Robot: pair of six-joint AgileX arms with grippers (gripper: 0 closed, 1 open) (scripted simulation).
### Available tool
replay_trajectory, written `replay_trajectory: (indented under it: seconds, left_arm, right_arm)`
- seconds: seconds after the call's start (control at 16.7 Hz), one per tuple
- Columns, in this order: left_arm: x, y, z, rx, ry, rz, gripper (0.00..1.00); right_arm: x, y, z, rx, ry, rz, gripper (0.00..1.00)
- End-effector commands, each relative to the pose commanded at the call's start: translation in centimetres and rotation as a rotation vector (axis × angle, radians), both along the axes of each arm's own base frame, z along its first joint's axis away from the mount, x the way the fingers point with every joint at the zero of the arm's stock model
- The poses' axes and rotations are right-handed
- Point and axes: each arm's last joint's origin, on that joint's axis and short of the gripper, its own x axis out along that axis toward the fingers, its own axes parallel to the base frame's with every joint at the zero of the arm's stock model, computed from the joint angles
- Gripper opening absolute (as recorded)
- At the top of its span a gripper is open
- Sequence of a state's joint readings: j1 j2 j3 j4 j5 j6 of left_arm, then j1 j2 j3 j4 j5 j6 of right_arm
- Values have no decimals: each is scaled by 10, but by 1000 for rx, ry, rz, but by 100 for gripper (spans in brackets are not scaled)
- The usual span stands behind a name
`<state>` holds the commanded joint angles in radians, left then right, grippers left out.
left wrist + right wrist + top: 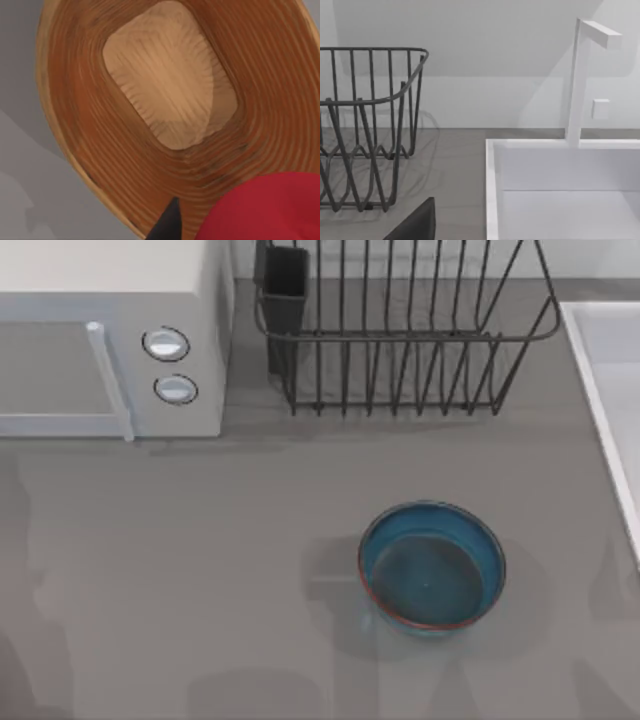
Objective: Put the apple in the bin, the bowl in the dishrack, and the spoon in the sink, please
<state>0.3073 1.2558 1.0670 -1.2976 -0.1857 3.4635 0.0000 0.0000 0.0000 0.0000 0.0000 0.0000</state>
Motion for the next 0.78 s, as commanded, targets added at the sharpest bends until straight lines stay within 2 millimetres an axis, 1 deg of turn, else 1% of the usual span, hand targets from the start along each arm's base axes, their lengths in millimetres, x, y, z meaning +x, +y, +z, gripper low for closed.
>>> replay_trajectory:
  seconds: [0.24, 0.42, 0.54, 0.72, 0.78]
  left_arm:
    - [4, 6, -32, 6, -15, 3, 0]
    - [3, 9, -58, 7, -15, 4, 0]
    - [2, 11, -64, 5, -6, 2, 0]
    - [2, 11, -64, 5, -6, 2, 0]
    - [2, 11, -64, 5, -6, 2, 8]
  right_arm:
    - [0, 0, 0, 0, 0, 0, 100]
    - [0, 0, 0, 0, 0, 0, 100]
    - [0, 0, 0, 0, 0, 0, 100]
    - [0, 0, 0, 0, 0, 0, 100]
    - [0, 0, 0, 0, 0, 0, 100]
